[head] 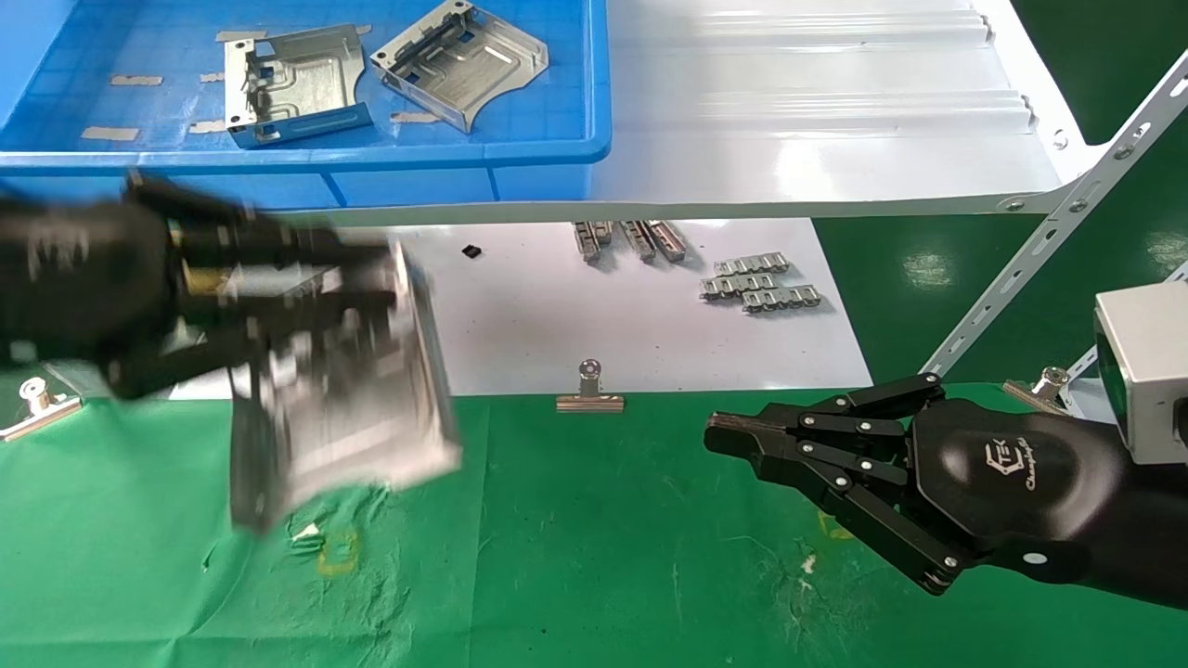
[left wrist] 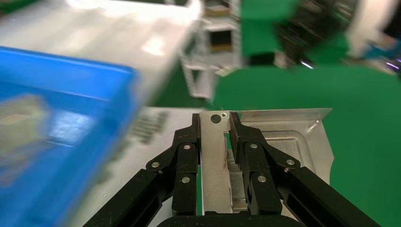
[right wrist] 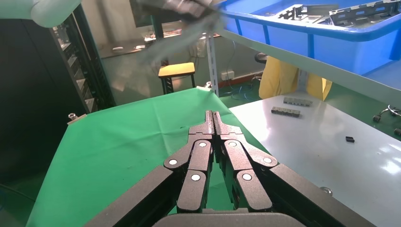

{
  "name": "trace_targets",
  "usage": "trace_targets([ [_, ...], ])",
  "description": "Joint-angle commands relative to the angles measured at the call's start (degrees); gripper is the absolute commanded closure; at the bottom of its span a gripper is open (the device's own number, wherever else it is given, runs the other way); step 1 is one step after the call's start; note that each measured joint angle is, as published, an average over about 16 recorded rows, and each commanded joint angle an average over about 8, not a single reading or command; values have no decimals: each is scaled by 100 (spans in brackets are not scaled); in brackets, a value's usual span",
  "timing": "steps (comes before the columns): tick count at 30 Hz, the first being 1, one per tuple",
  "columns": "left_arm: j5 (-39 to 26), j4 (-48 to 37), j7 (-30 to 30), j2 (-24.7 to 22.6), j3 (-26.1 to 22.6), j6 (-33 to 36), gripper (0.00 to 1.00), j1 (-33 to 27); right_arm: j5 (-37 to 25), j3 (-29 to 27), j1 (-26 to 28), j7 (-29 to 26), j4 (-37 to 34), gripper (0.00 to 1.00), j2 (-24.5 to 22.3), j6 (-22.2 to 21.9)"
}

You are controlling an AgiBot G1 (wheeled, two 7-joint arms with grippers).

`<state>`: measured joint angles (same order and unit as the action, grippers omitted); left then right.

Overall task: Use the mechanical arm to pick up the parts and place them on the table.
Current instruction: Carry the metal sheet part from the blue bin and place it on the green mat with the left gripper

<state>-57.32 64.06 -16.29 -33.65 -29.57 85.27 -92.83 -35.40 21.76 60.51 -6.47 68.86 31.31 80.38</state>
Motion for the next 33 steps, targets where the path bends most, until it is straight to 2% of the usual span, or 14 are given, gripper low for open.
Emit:
trace_targets([
  [1,58,-212,386,-42,-47,442,100,-10,0,0,0,0,0,100,0,0],
  [6,-326,-166,983,26,-457,514,100,108,0,0,0,0,0,100,0,0],
  [14,-1061,-156,1783,51,-921,241,100,492,0,0,0,0,0,100,0,0],
  [22,-1251,-494,2729,-77,-993,-23,100,896,0,0,0,0,0,100,0,0],
  [33,-1480,-1361,3565,-452,-1128,116,100,849,0,0,0,0,0,100,0,0],
])
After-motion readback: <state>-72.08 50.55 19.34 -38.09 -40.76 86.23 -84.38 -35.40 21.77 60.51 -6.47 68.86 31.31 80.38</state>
